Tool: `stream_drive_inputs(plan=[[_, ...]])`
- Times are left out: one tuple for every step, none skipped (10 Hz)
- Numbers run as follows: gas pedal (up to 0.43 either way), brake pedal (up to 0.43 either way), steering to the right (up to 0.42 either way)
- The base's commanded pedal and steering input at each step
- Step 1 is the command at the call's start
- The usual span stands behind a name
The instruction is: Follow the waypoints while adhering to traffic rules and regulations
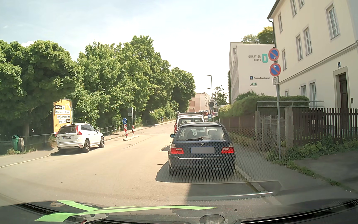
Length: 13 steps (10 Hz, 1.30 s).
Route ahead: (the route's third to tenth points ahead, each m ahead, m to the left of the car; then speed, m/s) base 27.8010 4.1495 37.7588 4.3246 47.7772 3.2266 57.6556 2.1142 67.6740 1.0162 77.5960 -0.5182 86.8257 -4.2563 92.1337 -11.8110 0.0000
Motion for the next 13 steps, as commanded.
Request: stream_drive_inputs(plan=[[0.0,0.384,0.002],[0.0,0.384,0.002],[0.0,0.384,0.002],[0.0,0.384,0.002],[0.0,0.384,0.002],[0.0,0.384,0.002],[0.0,0.384,0.002],[0.0,0.384,0.002],[0.0,0.384,0.002],[0.0,0.384,0.002],[0.0,0.384,0.002],[0.0,0.384,0.002],[0.0,0.384,0.002]])
